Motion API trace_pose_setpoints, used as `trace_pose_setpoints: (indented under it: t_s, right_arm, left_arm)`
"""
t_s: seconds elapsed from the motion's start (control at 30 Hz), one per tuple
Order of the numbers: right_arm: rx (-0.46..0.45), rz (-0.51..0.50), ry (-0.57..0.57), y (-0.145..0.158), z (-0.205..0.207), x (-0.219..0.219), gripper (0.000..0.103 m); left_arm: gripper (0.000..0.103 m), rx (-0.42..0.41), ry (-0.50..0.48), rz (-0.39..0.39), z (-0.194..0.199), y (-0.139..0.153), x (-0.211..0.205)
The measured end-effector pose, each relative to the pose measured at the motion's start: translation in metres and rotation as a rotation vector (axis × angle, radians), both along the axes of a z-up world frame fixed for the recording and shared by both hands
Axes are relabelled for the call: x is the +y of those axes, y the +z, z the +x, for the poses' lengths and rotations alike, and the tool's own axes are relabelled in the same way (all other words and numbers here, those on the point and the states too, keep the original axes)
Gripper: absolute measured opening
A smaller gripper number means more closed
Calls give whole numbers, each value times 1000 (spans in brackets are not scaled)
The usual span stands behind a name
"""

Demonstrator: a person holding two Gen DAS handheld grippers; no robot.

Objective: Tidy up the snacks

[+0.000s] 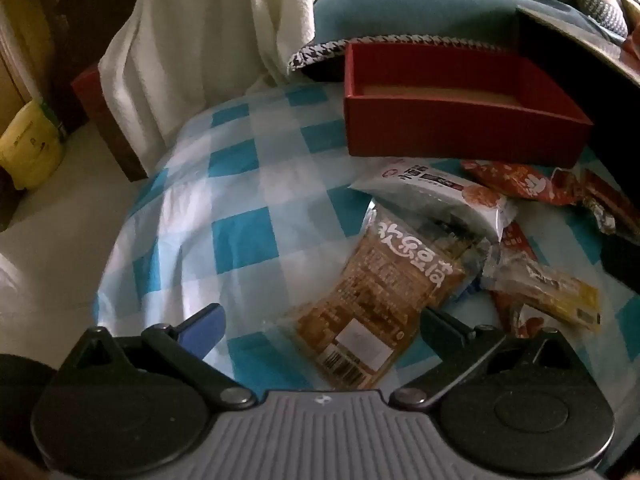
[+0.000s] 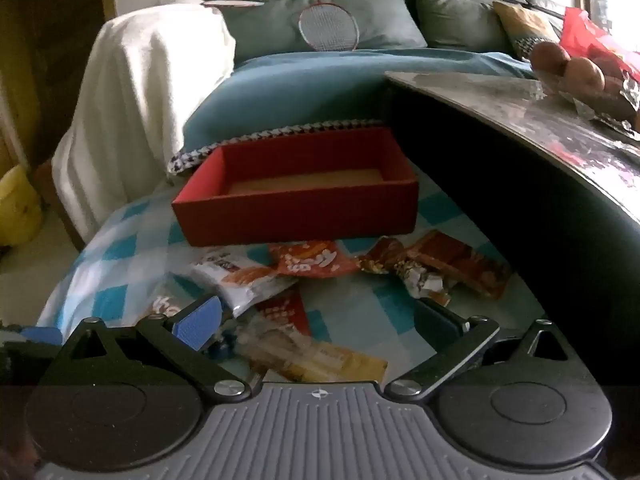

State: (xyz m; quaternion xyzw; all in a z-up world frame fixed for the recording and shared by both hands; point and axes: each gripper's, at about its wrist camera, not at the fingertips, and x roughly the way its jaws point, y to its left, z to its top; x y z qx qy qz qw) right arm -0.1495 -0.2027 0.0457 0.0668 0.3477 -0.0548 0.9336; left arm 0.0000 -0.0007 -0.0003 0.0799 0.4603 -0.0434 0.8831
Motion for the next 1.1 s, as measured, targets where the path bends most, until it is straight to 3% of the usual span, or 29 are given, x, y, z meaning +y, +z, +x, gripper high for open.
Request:
trace_pose_setpoints:
  t_s: [0.1,0.23,1.1]
  right_arm:
    - [-2,4,0,-1,-4,-6,103]
    - [25,-70,23,-3,-5,14,103]
    - [92,-27,30,-13,0,16,103]
  left_arm:
    - [99,9,-8,-20,3,1,3]
    - [99,-4,-8,-29,-7,8,9]
    - [99,-3,-20,-28,-9,5,3]
